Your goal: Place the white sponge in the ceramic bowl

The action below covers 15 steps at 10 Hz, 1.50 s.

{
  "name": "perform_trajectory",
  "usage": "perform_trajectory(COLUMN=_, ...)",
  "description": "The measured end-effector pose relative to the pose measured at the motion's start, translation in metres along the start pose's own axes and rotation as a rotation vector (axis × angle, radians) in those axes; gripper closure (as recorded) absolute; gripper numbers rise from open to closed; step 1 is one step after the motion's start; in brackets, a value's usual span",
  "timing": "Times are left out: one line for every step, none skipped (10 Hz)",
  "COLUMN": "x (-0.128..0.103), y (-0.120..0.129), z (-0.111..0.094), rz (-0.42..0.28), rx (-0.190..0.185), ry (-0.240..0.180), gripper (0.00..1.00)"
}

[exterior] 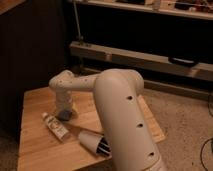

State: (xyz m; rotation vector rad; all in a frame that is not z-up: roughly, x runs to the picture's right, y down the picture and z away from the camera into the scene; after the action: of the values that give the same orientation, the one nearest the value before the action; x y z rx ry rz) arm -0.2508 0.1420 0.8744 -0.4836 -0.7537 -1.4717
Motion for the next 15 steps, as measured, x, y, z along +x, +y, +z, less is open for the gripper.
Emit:
perform_trajectory(x=0.001, y=-0.001, z=0.001, rz=-0.001, rx=-0.002, ry=-0.002, gripper=0.2)
perform_trajectory(x=0.0, y=-0.002, z=0.004, rz=-0.004, rx=-0.006, ry=-0.008, gripper=0.23)
perform_trajectory(x=-0.001, y=-0.005, z=0.007, rz=-0.007, rx=-0.007, ry=-0.014, gripper=0.33)
perform_trajectory(x=-0.002, y=-0.003, z=0.009, rz=-0.006, rx=-0.011, ry=-0.018, gripper=0.43)
perform_trajectory(x=-0.004, y=-0.001, z=0.009, rz=0.0, rx=-0.014, ry=-0.019, gripper=0.54)
perform_trajectory(x=-0.006, y=0.0, z=0.009, rz=0.009, rx=-0.015, ry=-0.019, gripper=0.64)
perform_trajectory(x=-0.006, y=0.002, z=0.008, rz=0.017, rx=-0.016, ry=-0.015, gripper=0.73)
perform_trajectory(x=-0.006, y=0.003, z=0.005, rz=0.025, rx=-0.017, ry=-0.007, gripper=0.81)
perform_trajectory(x=-0.003, y=0.004, z=-0.004, rz=0.03, rx=-0.018, ry=0.007, gripper=0.93)
perform_trajectory(x=0.002, y=0.006, z=-0.016, rz=0.033, rx=-0.02, ry=0.024, gripper=0.99)
perform_trajectory(x=0.006, y=0.009, z=-0.027, rz=0.029, rx=-0.028, ry=0.033, gripper=1.0)
perform_trajectory(x=0.014, y=0.016, z=-0.042, rz=0.026, rx=-0.042, ry=0.046, gripper=1.0)
perform_trajectory(x=0.023, y=0.029, z=-0.056, rz=0.028, rx=-0.055, ry=0.055, gripper=1.0)
perform_trajectory(x=0.027, y=0.05, z=-0.066, rz=0.045, rx=-0.062, ry=0.057, gripper=1.0)
perform_trajectory(x=0.026, y=0.069, z=-0.074, rz=0.062, rx=-0.065, ry=0.055, gripper=1.0)
